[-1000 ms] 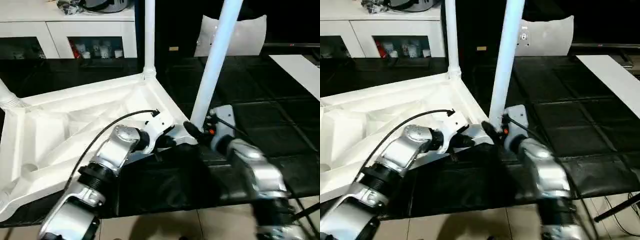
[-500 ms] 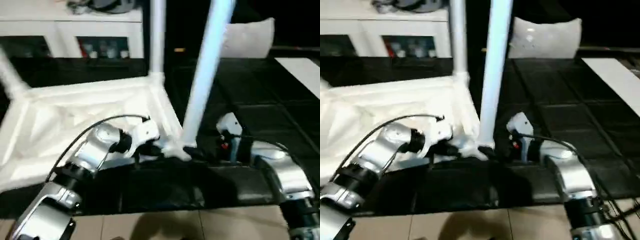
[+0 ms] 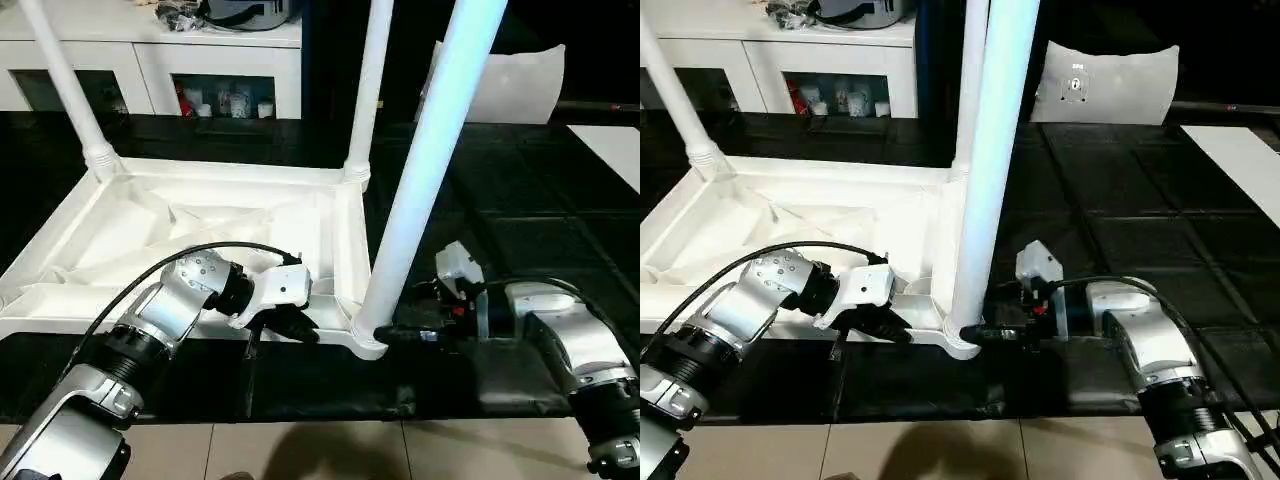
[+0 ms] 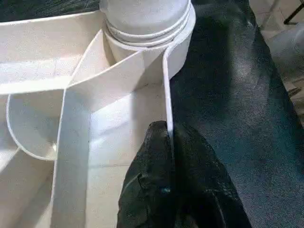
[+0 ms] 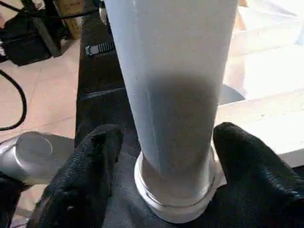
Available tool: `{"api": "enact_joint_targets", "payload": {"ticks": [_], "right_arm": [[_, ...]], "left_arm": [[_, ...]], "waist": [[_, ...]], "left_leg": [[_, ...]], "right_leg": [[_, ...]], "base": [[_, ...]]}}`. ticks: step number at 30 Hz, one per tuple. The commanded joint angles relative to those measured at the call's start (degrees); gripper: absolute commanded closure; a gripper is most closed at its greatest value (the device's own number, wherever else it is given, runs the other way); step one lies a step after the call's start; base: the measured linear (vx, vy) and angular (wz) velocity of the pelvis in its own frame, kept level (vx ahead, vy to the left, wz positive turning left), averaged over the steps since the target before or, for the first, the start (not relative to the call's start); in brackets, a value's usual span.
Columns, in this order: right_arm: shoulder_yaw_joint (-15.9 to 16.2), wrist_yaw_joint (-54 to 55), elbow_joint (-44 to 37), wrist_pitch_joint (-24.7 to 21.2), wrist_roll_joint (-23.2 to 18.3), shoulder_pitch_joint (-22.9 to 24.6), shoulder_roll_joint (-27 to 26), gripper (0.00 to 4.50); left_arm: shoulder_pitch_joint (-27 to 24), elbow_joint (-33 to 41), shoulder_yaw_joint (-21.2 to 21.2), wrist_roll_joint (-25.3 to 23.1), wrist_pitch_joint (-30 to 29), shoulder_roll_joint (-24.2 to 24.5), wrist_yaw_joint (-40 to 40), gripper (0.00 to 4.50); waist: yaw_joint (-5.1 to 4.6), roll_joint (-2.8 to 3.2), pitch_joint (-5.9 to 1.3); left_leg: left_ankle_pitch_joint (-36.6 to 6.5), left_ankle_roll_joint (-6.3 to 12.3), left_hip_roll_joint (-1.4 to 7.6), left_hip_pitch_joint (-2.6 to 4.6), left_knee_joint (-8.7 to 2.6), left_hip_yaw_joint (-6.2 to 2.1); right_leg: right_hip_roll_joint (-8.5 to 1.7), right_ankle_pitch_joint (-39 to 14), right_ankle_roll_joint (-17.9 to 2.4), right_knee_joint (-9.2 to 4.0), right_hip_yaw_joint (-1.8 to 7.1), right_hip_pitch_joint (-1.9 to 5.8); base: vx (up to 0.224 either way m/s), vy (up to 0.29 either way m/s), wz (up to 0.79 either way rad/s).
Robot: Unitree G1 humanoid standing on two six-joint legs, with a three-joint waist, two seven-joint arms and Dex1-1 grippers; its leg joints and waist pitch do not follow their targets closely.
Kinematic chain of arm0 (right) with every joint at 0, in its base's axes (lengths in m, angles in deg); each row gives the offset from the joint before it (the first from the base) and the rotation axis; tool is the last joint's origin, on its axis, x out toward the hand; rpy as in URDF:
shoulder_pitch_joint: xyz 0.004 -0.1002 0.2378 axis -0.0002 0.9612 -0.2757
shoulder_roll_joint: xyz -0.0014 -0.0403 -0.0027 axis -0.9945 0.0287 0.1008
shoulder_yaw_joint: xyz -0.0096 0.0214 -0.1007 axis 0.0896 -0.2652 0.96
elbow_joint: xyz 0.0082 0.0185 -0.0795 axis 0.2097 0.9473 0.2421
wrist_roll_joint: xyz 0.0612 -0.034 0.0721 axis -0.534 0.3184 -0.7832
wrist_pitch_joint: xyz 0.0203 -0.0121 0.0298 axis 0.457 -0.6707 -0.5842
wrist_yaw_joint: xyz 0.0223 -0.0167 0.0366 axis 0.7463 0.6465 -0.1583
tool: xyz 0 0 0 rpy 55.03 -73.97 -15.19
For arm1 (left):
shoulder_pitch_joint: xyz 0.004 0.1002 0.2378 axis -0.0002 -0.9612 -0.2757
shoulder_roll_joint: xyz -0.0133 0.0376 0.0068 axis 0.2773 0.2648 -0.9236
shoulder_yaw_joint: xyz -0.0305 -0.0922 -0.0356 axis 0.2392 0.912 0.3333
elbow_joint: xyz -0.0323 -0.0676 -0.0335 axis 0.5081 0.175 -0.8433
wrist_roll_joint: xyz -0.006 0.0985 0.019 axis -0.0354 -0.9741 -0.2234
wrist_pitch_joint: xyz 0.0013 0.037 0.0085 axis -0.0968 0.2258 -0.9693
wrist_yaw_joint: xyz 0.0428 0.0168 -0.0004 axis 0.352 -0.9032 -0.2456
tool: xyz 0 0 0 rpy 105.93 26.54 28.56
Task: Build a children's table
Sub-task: Rotate leg to tighten
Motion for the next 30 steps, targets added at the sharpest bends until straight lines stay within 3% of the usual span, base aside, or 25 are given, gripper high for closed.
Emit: {"api": "enact_joint_targets", "payload": {"ticks": [1,8,11,15,18,21,23,25,26,29,30], "right_arm": [[0.14,-0.80,0.69,0.54,0.07,-1.18,0.28,1.52],[0.42,-1.30,1.91,1.33,-0.02,-1.60,0.00,1.99],[0.39,-1.33,1.24,0.36,-0.84,-1.06,-0.34,2.39],[0.34,-1.48,-0.71,-1.65,-2.09,-0.05,-0.69,2.54],[-0.63,1.18,-5.76,-5.13,-4.79,2.43,-2.44,2.59],[-0.71,7.39,-7.88,-8.02,-3.57,3.33,-4.63,2.60],[-0.71,15.45,-7.88,-9.47,-0.17,3.39,-7.58,2.60],[-0.93,20.81,-7.39,-10.25,1.89,3.16,-9.77,2.60],[-1.99,26.34,-6.92,-11.92,2.59,2.67,-12.76,2.61],[-3.74,38.22,-6.56,-14.47,4.40,1.46,-19.45,2.61],[-3.87,39.75,-6.18,-14.42,4.74,1.10,-20.39,2.61]], "left_arm": [[1.03,1.17,-1.26,-0.08,1.93,-0.29,-1.90,4.50],[0.82,0.94,-1.27,-0.13,2.56,-0.35,-2.17,4.50],[0.56,1.16,-1.27,-0.11,2.58,-0.21,-2.18,4.50],[0.30,1.29,-1.17,-0.17,2.10,-0.30,-1.66,4.50],[0.14,2.22,0.38,0.81,-3.20,-2.11,1.51,4.50],[0.78,2.46,1.57,0.84,-6.82,-3.96,5.12,4.50],[1.61,2.27,2.66,0.53,-10.04,-6.12,9.19,4.50],[2.23,1.91,3.56,0.54,-12.28,-7.82,12.07,4.50],[2.92,1.45,4.54,0.63,-14.63,-9.78,15.19,4.50],[4.27,0.83,6.53,0.83,-20.55,-13.78,21.38,4.50],[4.56,0.35,6.90,0.68,-20.86,-14.47,22.80,4.50]], "waist": [[-0.06,-0.24,-4.34],[0.31,-0.19,-4.36],[0.51,-0.16,-4.35],[0.69,-0.08,-4.33],[0.75,0.02,-4.29],[0.63,0.09,-4.17],[0.31,-0.10,-4.02],[-0.18,-0.05,-3.75],[-1.12,0.01,-3.63],[-2.52,0.52,-3.69],[-3.33,0.49,-3.67]], "left_leg": [[-13.29,1.91,2.59,0.87,-4.16,-0.76],[-12.70,2.05,2.61,0.91,-4.13,-0.65],[-12.90,1.91,2.59,0.97,-4.14,-0.63],[-13.27,1.69,2.63,0.98,-4.22,-0.69],[-13.35,1.39,2.71,1.05,-4.33,-0.69],[-14.18,0.87,2.56,1.05,-4.41,-0.85],[-15.38,0.29,2.31,1.06,-4.44,-0.92],[-16.88,-0.69,2.07,1.35,-4.38,-1.02],[-18.44,-0.98,1.55,1.27,-4.16,-1.17],[-20.96,-1.39,1.42,1.40,-4.00,-1.74],[-21.52,-1.20,1.45,0.87,-4.14,-1.96]], "right_leg": [[-3.59,-20.00,-11.06,-3.65,3.18,2.99],[-3.53,-18.91,-11.51,-3.49,3.21,2.98],[-3.56,-19.88,-11.10,-3.63,3.21,2.96],[-3.50,-20.01,-10.82,-3.68,3.17,3.00],[-3.48,-19.66,-10.85,-3.61,3.26,2.95],[-3.54,-21.73,-10.26,-3.84,3.19,2.89],[-3.57,-25.01,-8.89,-4.39,2.99,2.89],[-3.45,-28.96,-7.44,-4.92,2.72,2.42],[-3.45,-34.00,-4.92,-5.81,2.15,2.54],[-3.44,-36.30,-3.43,-6.48,1.31,2.44],[-3.38,-35.90,-2.85,-6.60,1.03,2.85]], "base": [[0.000,0.000,0.00],[0.000,0.000,0.00],[0.000,0.000,0.00],[0.000,0.000,0.00],[0.000,0.000,0.00],[0.000,0.000,0.00],[0.000,0.000,0.00],[0.000,0.000,0.00],[0.000,0.000,0.00],[0.000,0.000,0.00],[0.000,0.000,0.00]]}}
